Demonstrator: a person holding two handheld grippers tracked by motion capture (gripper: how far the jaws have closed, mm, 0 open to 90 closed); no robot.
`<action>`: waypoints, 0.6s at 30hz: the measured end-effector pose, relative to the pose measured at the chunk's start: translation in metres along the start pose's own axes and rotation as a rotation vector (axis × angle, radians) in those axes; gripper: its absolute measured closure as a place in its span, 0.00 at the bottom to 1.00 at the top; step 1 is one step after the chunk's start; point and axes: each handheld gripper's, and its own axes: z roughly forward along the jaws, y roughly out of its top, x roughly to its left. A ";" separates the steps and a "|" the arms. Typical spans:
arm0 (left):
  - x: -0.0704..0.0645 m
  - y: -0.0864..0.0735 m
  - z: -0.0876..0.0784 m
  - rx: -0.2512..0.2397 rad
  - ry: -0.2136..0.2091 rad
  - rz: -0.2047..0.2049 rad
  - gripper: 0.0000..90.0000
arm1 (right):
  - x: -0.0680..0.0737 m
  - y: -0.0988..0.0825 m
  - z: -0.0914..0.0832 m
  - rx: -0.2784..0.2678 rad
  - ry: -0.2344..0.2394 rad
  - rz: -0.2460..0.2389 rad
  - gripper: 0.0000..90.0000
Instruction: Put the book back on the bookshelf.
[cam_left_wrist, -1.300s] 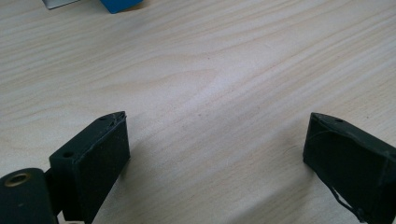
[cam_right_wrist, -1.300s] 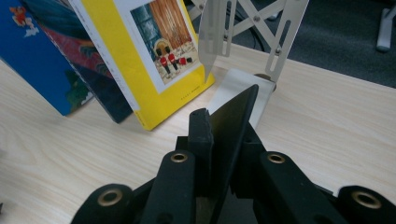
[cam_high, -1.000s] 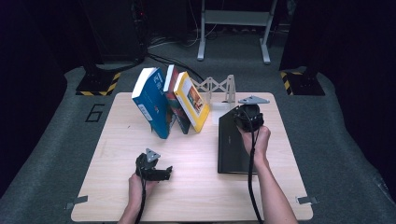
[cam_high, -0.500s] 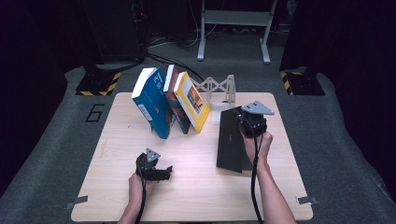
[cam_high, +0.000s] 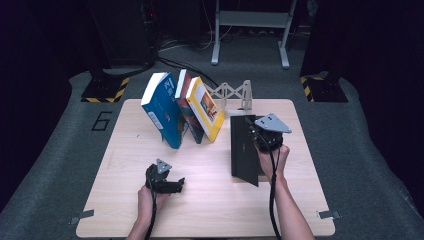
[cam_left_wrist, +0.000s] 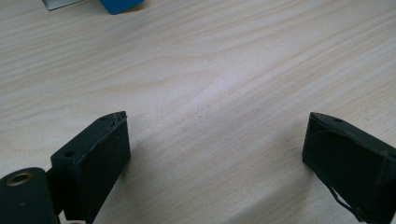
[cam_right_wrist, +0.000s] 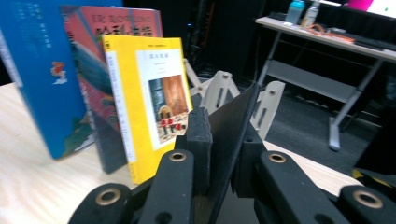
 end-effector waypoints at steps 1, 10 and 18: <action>0.000 0.000 0.000 0.000 0.000 0.000 0.08 | 0.001 0.000 -0.001 0.003 0.006 -0.003 0.90; 0.000 0.000 0.000 0.000 0.000 0.000 0.08 | 0.003 -0.004 -0.003 -0.034 -0.039 -0.021 0.90; 0.000 0.000 0.000 0.000 0.000 0.000 0.09 | 0.003 -0.017 -0.008 -0.128 -0.073 -0.008 0.90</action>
